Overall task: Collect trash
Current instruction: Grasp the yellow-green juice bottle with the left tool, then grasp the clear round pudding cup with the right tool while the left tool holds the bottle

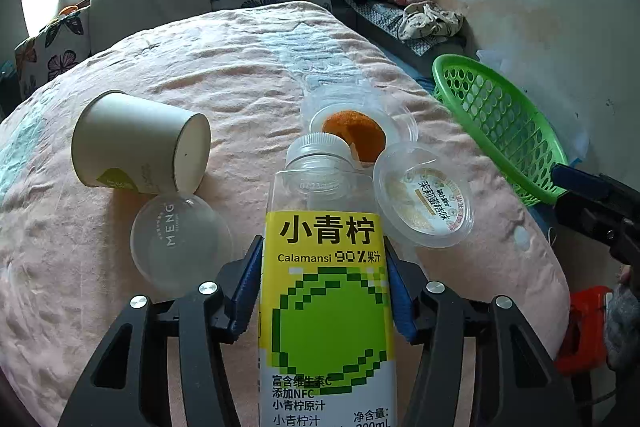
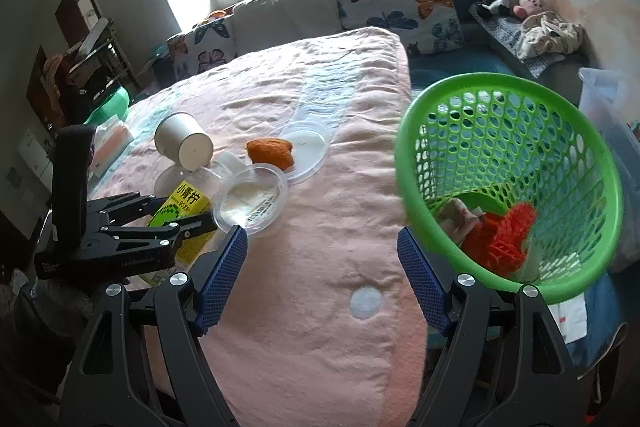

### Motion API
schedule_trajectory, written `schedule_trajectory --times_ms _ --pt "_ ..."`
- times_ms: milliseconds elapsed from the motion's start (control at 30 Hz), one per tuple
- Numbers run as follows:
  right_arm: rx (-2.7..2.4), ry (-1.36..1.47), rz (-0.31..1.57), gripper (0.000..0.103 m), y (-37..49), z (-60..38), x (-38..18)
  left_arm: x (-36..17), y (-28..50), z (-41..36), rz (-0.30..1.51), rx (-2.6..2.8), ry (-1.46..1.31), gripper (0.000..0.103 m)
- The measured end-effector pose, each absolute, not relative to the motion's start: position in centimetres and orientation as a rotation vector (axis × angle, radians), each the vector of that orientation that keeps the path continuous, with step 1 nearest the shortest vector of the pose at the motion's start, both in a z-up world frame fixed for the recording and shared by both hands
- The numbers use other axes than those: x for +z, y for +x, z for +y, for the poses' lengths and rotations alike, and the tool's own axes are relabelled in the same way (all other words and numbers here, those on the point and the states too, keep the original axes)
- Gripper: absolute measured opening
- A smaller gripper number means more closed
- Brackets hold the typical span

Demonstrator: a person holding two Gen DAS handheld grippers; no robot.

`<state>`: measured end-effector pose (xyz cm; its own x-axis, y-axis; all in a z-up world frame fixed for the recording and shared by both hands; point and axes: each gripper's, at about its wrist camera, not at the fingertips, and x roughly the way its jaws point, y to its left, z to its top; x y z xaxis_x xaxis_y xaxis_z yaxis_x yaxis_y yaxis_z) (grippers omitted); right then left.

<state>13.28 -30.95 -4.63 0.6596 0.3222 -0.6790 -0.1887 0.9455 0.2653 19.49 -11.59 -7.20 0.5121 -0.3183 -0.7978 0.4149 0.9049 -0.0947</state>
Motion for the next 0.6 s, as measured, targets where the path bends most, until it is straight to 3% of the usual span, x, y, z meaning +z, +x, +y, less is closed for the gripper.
schedule_trajectory --times_ms 600 --pt "0.412 0.066 0.846 0.080 16.4 -25.1 -6.2 -2.3 16.4 -6.0 0.820 -0.412 0.013 0.053"
